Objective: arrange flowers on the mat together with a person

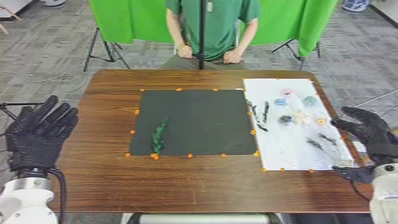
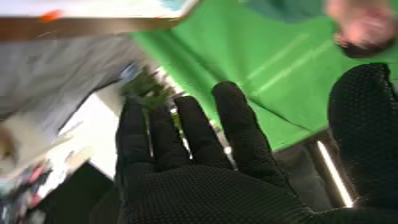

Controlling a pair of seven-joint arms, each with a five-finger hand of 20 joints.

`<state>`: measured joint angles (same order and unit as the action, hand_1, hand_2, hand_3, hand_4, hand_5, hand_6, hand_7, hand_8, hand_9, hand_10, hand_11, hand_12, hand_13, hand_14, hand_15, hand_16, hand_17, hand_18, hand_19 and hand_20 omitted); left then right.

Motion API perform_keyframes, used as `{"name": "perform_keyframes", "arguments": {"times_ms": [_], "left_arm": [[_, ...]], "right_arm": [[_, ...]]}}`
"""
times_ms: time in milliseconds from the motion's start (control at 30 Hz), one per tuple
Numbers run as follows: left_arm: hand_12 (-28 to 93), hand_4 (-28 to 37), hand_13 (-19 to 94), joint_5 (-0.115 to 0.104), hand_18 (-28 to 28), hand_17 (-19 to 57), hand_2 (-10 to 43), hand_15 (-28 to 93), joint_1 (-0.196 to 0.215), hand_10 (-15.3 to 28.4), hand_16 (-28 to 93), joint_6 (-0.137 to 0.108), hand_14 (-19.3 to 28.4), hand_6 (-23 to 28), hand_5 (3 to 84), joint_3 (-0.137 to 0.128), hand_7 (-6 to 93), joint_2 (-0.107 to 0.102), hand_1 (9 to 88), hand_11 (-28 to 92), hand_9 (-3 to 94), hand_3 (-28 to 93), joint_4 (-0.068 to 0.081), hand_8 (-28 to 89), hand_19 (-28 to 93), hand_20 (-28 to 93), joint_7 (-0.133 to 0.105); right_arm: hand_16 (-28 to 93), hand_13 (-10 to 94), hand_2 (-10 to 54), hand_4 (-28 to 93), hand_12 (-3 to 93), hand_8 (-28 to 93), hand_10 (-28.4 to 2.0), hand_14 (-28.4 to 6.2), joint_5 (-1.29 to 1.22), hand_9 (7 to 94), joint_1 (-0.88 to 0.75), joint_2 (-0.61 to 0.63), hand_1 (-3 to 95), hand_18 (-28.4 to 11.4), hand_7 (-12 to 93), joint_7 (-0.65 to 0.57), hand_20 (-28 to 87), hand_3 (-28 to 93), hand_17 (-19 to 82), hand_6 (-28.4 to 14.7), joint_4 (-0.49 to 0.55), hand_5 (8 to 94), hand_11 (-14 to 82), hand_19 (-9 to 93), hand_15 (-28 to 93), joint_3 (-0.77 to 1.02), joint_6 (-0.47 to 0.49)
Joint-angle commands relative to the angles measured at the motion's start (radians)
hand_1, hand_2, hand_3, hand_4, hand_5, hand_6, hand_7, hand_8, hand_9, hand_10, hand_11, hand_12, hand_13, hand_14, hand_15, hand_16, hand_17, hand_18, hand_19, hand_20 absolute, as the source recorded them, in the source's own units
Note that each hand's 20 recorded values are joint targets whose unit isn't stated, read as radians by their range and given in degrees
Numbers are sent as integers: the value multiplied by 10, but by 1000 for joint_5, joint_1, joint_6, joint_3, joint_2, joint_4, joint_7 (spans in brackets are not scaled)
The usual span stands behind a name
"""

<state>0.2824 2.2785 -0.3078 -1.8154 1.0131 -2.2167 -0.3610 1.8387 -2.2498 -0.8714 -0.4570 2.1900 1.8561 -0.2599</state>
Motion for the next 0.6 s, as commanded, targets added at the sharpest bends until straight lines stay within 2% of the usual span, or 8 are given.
{"name": "perform_keyframes", "arguments": {"times_ms": [33,100,233,300,400,500,600], "left_arm": [[125,-283,346,-10,165,-50,155,380,28,162,-52,-13,167,83,503,-2,138,-6,248,210,464,745,1,-89,401,174,-1],[126,-283,344,-12,165,-51,155,388,27,162,-49,-11,168,83,502,-2,139,-6,248,211,463,745,2,-89,401,174,-2],[128,-283,341,-15,166,-52,155,401,31,162,-46,-19,173,82,500,-3,141,-5,248,213,457,746,-1,-90,402,176,-9],[128,-283,343,-18,167,-53,155,404,28,161,-47,-14,173,81,500,-1,142,-5,249,214,456,746,1,-90,401,176,-10],[129,-283,342,-18,168,-53,155,406,33,161,-48,-16,173,82,500,-1,143,-4,249,216,458,746,-2,-91,402,177,-12],[129,-283,343,-20,168,-53,155,408,35,162,-49,-17,174,82,500,-3,144,-4,249,218,459,746,-3,-91,402,178,-14],[129,-283,344,-24,168,-53,156,410,34,162,-49,-14,174,82,501,-4,146,-5,248,220,462,746,-2,-91,402,178,-14]], "right_arm": [[257,220,-15,-204,178,-69,-195,-166,490,338,16,48,196,-163,92,-224,121,746,52,-79,-5,361,34,439,194,-38,194],[255,228,-27,-205,193,-68,-197,-171,521,353,23,57,199,-169,92,-260,137,740,58,-77,-16,359,51,472,272,-58,191],[260,235,-62,-216,234,-67,-196,-181,553,385,75,76,191,-181,100,-369,168,726,69,-81,-37,385,117,522,417,-123,248],[263,233,-66,-228,271,-71,-203,-193,564,394,77,74,192,-185,131,-387,175,721,74,-80,-50,419,198,538,482,-137,236],[302,238,-77,-247,363,-85,-211,-212,573,388,86,66,197,-196,237,-397,205,714,88,-66,-71,467,387,593,618,-158,209],[367,265,-93,-269,434,-111,-208,-215,555,395,95,59,216,-203,325,-392,239,717,104,-49,-82,516,515,619,686,-165,215],[395,298,-95,-278,464,-115,-199,-210,539,422,105,53,227,-204,354,-386,253,713,117,-41,-93,555,562,632,714,-171,239]]}}
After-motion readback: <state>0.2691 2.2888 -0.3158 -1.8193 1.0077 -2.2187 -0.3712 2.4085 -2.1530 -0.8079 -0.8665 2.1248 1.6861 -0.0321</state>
